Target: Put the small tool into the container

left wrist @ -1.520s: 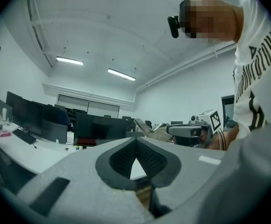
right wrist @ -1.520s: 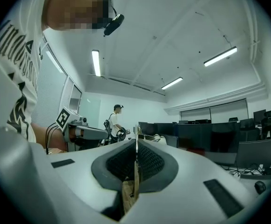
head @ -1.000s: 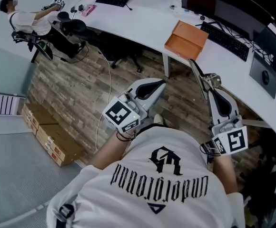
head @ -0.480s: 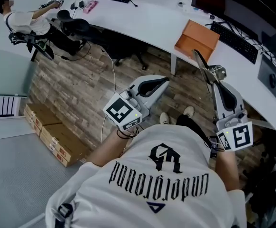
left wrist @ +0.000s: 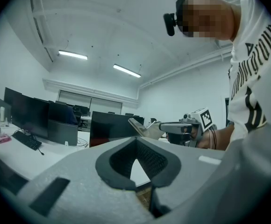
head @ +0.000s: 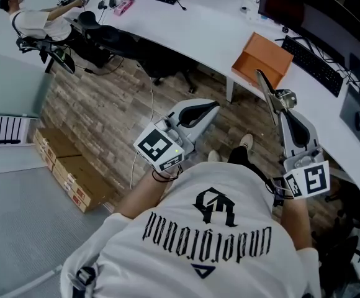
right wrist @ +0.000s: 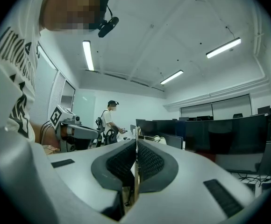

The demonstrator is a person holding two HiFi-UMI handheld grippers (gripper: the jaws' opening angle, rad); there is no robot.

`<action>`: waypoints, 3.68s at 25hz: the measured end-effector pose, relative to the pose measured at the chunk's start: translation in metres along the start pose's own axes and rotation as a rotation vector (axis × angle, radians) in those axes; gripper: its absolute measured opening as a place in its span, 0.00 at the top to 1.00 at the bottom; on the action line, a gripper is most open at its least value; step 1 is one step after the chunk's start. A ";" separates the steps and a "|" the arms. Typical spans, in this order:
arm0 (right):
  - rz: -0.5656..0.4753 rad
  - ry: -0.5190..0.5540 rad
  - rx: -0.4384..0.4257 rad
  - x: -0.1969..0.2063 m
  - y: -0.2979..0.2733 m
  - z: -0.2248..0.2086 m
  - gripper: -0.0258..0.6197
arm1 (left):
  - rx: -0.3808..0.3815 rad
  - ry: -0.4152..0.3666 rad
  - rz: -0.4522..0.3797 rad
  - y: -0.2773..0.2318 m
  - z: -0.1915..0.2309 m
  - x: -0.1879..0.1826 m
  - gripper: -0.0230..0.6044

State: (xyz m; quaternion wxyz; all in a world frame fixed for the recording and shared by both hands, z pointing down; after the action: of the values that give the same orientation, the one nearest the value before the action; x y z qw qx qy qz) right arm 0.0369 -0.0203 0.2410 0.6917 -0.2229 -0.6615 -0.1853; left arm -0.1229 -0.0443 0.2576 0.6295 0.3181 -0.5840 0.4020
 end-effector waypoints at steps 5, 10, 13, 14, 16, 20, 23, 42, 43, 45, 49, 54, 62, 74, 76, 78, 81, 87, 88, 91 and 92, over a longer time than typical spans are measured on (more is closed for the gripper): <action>0.018 0.001 -0.036 0.004 -0.011 -0.027 0.93 | -0.034 0.013 0.008 -0.023 0.011 0.001 0.94; 0.023 0.004 -0.064 0.006 -0.021 -0.064 0.93 | -0.072 0.021 -0.003 -0.055 0.023 -0.003 0.94; 0.025 0.007 -0.077 0.007 -0.024 -0.090 0.93 | -0.075 0.012 -0.006 -0.081 0.027 -0.006 0.94; 0.024 0.010 -0.082 0.007 -0.024 -0.099 0.93 | -0.077 0.008 -0.006 -0.091 0.027 -0.007 0.94; 0.019 0.019 -0.094 0.005 -0.024 -0.116 0.93 | -0.085 -0.003 -0.012 -0.107 0.027 -0.008 0.94; 0.003 0.035 -0.109 0.001 -0.022 -0.145 0.93 | -0.106 -0.030 -0.036 -0.131 0.023 -0.013 0.94; -0.008 0.028 -0.110 0.001 -0.024 -0.161 0.93 | -0.125 -0.015 -0.034 -0.142 0.026 -0.011 0.94; 0.059 -0.038 -0.150 0.029 -0.074 -0.192 0.93 | -0.140 0.057 -0.019 -0.178 0.078 -0.006 0.94; 0.063 -0.042 -0.151 0.031 -0.078 -0.192 0.93 | -0.141 0.059 -0.012 -0.178 0.082 -0.004 0.94; 0.072 -0.049 -0.155 0.036 -0.088 -0.193 0.93 | -0.140 0.065 0.001 -0.179 0.090 0.001 0.94; 0.103 -0.053 -0.165 0.050 -0.110 -0.197 0.93 | -0.138 0.078 0.033 -0.184 0.110 0.013 0.94; 0.155 -0.045 -0.170 0.072 -0.134 -0.203 0.93 | -0.117 0.114 0.079 -0.191 0.134 0.033 0.94; 0.241 -0.079 -0.178 0.113 -0.167 -0.205 0.93 | -0.075 0.144 0.146 -0.199 0.167 0.063 0.94; 0.389 -0.156 -0.200 0.199 -0.194 -0.198 0.93 | 0.008 0.200 0.228 -0.221 0.193 0.106 0.94; 0.418 -0.182 -0.198 0.215 -0.197 -0.195 0.93 | 0.013 0.199 0.243 -0.224 0.198 0.112 0.94; 0.446 -0.216 -0.209 0.229 -0.199 -0.192 0.93 | 0.016 0.197 0.258 -0.226 0.202 0.119 0.94; 0.483 -0.250 -0.232 0.251 -0.199 -0.186 0.93 | 0.024 0.199 0.291 -0.230 0.206 0.140 0.94; 0.551 -0.279 -0.235 0.290 -0.198 -0.186 0.93 | 0.042 0.237 0.340 -0.236 0.212 0.182 0.94; 0.561 -0.282 -0.236 0.296 -0.198 -0.186 0.93 | 0.042 0.241 0.346 -0.237 0.213 0.186 0.94; 0.594 -0.279 -0.247 0.312 -0.201 -0.185 0.93 | 0.045 0.250 0.368 -0.238 0.217 0.200 0.94; 0.605 -0.279 -0.253 0.317 -0.203 -0.184 0.93 | 0.045 0.254 0.376 -0.238 0.218 0.205 0.94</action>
State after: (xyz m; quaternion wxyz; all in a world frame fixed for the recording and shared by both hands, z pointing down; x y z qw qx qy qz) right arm 0.0957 -0.2785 0.5657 0.5851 -0.5158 -0.6255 -0.0201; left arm -0.0198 -0.3193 0.5022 0.6047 0.1644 -0.5399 0.5619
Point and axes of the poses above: the fingertips, and each gripper's own axes: y backward along the fingers, z to its left, x out of its underside, the point moved 1 cm from there along y, backward along the fingers, and after that the axes turned 2 degrees about -x, right-handed, at the moved point
